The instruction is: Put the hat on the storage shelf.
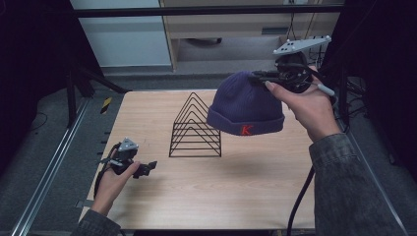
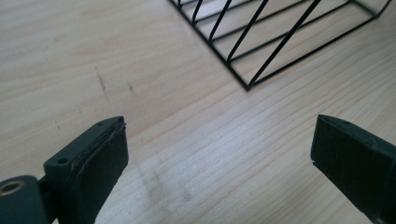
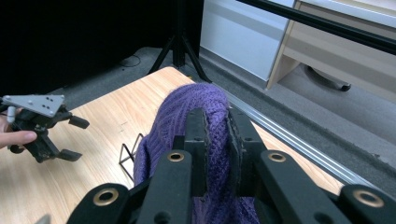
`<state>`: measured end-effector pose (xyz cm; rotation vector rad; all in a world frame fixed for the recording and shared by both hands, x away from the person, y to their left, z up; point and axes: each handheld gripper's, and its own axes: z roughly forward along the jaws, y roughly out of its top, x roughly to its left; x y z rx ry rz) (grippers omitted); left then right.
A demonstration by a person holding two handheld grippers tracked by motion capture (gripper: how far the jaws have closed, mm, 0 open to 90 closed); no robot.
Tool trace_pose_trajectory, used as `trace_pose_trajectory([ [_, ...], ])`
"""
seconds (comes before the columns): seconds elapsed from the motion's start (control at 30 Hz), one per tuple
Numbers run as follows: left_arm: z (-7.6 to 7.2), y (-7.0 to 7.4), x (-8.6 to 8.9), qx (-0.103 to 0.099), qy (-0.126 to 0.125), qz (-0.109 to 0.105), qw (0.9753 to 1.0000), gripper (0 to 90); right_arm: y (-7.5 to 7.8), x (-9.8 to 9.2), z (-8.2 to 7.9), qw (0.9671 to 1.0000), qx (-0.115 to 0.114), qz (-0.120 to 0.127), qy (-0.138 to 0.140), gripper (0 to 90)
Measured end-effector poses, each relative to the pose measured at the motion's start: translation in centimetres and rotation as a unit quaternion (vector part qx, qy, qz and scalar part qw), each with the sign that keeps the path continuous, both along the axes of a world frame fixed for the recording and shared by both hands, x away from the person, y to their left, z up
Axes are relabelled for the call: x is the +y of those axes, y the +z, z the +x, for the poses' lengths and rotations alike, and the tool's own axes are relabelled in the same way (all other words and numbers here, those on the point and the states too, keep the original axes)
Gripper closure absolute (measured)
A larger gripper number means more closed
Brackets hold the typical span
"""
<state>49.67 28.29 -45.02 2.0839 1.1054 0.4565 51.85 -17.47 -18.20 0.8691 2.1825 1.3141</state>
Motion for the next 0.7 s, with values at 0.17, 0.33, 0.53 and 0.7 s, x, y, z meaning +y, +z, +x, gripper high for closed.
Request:
trace_pose_trajectory([
  [0.17, -0.4, 3.1, -0.5, -0.033, -0.013, -0.019, 0.9992, 4.1, 0.5, 0.3, -0.2, 1.0, -0.003, 0.003, 0.004, 79.8],
  [0.33, -0.2, 6.4, -1.7, -0.059, -0.037, -0.016, 0.9974, 4.2, 0.8, 0.9, -0.3, 0.9999, -0.006, 0.008, 0.009, 79.9],
  [0.53, 0.1, 10.2, -2.9, -0.081, -0.064, -0.044, 0.9937, 4.2, 1.0, 1.6, -0.2, 0.9998, -0.007, 0.009, 0.017, 79.9],
  [0.7, 0.4, 12.7, -4.5, -0.098, -0.09, -0.068, 0.9888, 4.5, 1.0, 2.3, 0.0, 0.9997, -0.007, 0.012, 0.023, 79.8],
])
